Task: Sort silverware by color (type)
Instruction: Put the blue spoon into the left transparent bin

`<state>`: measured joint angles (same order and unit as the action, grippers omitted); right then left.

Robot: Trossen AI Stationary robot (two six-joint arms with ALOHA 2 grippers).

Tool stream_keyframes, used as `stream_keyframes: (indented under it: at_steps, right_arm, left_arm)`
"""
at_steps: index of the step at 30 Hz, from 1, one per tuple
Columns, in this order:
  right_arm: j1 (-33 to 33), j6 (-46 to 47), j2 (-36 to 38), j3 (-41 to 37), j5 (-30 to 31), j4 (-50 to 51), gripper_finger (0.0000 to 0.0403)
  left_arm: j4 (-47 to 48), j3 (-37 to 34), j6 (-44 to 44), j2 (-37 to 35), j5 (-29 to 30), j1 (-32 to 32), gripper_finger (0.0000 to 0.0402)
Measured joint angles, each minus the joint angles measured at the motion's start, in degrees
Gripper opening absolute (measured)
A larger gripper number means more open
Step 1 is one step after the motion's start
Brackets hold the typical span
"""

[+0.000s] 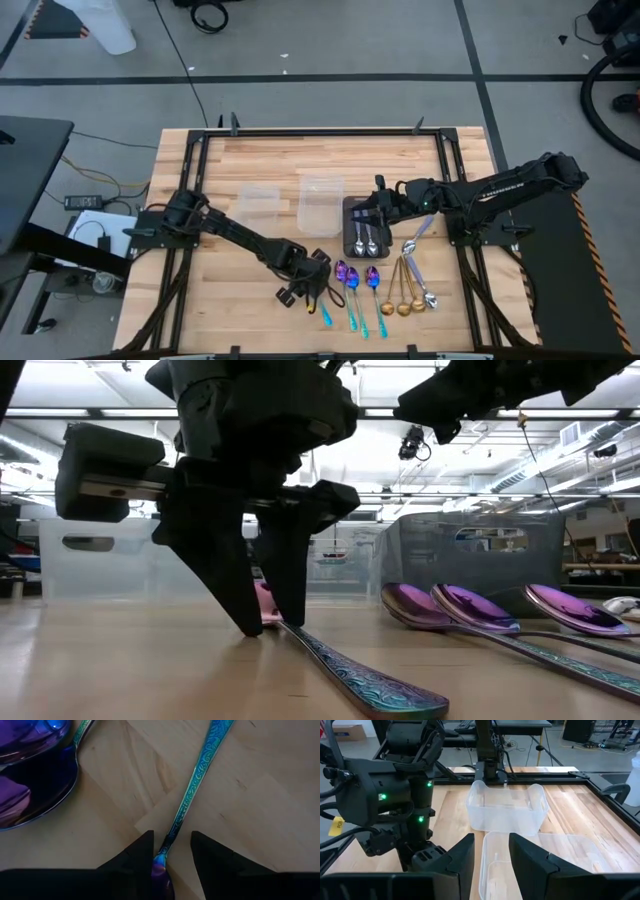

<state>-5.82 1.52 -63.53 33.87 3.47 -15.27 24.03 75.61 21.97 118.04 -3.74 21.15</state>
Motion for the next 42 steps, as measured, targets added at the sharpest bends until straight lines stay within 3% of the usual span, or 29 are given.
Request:
stream_keyframes:
  at_steps: [6,17,28,33,42]
  right_arm:
    - [0.0,-0.51,0.0,0.0,-0.01,-0.02,0.0132]
    - [0.0,1.24,0.0,0.0,0.0,-0.04,0.0132]
    - [0.0,5.9,0.0,0.0,0.09,0.96,0.0132]
    - [0.0,6.34,0.0,0.0,2.8,2.53,0.0132]
    - [0.0,7.34,0.0,0.0,3.01,2.62,0.0132]
  left_arm:
    - [0.17,-0.02,-0.29,0.04,2.24,0.65,0.0132]
    - [1.7,0.02,0.0,0.04,2.4,0.66,0.0015]
    - [10.03,-0.58,-5.73,-4.13,3.2,0.5,0.0017]
    - [13.26,-0.35,-8.76,-7.42,2.98,0.5,0.0017]
    - [15.26,-0.24,-17.14,-10.7,2.55,0.63,0.0017]
